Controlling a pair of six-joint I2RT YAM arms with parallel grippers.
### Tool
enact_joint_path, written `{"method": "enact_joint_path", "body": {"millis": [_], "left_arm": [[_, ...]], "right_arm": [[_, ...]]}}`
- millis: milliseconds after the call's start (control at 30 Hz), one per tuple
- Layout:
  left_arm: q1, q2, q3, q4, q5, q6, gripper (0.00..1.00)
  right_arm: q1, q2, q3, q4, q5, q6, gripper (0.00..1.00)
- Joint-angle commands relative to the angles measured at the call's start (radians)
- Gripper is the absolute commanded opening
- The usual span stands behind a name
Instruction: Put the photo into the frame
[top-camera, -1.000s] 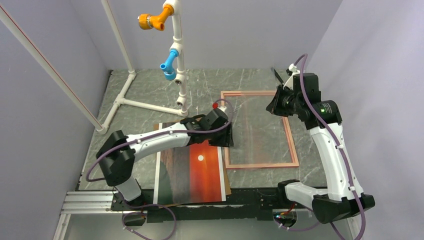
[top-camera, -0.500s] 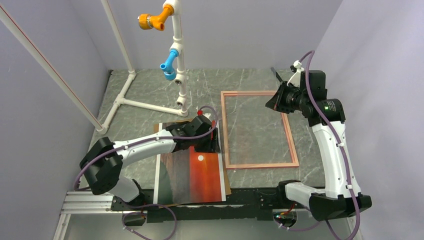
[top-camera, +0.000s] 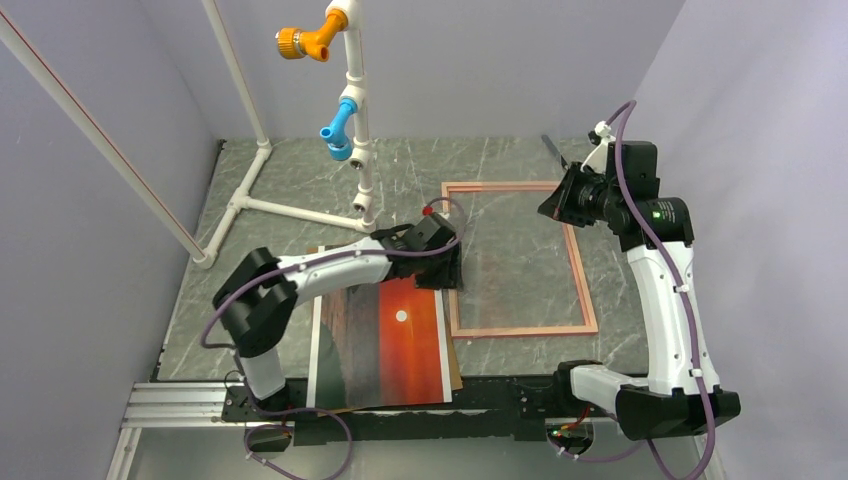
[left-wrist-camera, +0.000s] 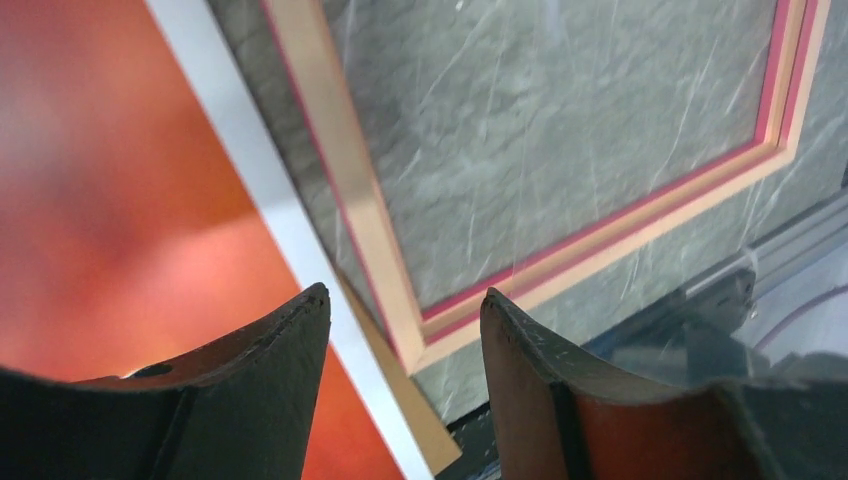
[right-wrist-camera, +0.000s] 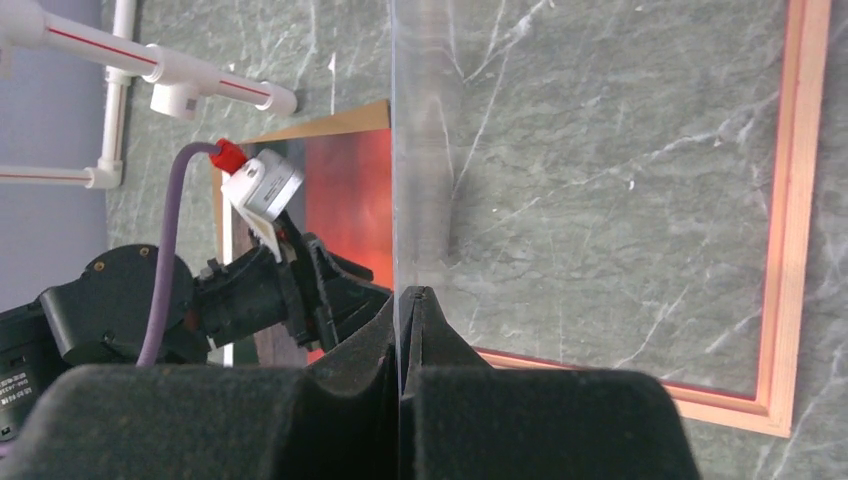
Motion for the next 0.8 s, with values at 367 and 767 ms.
{"method": "enact_joint_path", "body": {"millis": [367, 767], "left_arm": [[-0.040, 0.303, 0.317, -0.209, -0.111, -0.048, 0.55], [-0.056, 0.348, 0.344, -0.185, -0.116, -0.061, 0.18]], "right_arm": [[-0.017, -0.056, 0.010, -0.021, 0.086, -0.044, 0.00], [-0.022, -0.065, -0.014, -0.011, 0.075, -0.043, 0.00]]}}
